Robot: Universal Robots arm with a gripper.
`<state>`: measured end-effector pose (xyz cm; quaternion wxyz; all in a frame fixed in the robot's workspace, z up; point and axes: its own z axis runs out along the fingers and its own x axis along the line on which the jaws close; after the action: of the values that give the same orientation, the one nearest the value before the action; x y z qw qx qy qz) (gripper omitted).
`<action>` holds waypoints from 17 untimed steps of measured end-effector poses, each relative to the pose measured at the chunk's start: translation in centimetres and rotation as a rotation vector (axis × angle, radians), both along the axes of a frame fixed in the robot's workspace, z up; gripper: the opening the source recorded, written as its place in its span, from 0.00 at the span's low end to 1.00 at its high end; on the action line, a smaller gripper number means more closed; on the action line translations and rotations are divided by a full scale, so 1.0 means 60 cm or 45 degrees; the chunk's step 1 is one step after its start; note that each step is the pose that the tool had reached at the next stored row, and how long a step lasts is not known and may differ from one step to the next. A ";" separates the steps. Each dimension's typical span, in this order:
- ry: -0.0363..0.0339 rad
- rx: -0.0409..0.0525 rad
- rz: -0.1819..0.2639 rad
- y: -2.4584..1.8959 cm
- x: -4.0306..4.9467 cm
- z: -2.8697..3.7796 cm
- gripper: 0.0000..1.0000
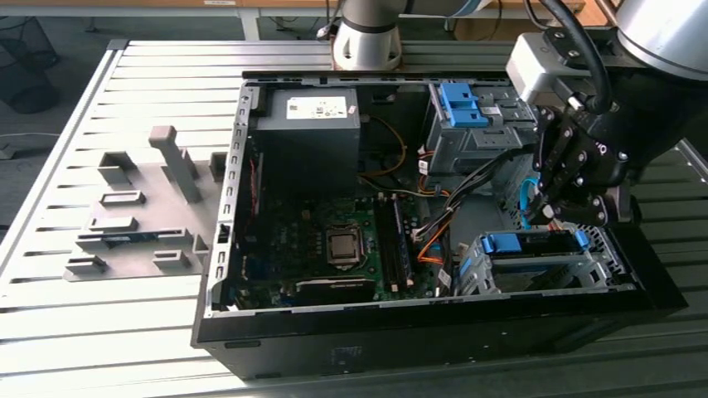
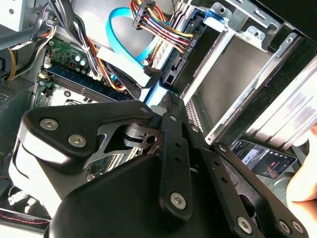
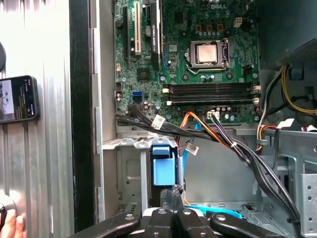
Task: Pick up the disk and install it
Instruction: 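Insert the second disk wire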
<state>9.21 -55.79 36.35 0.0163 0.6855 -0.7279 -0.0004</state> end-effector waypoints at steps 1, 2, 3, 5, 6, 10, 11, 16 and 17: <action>0.0000 0.000 0.000 0.0000 -0.001 0.000 0.11; 0.0000 0.000 0.000 0.0000 -0.002 0.000 0.11; 0.0000 0.000 0.000 0.0000 -0.003 0.000 0.11; 0.0000 0.000 0.000 0.0000 -0.005 0.000 0.11; 0.0000 0.000 0.000 0.0000 -0.006 0.000 0.11; 0.0000 0.000 0.000 0.0000 -0.008 0.000 0.11; 0.0000 0.000 0.000 0.0000 -0.009 0.000 0.11; 0.0000 0.000 0.000 0.0000 -0.011 0.000 0.11; 0.0000 0.000 0.000 0.0000 -0.012 0.000 0.11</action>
<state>8.51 -55.79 36.35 0.0163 0.6855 -0.7279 -0.0004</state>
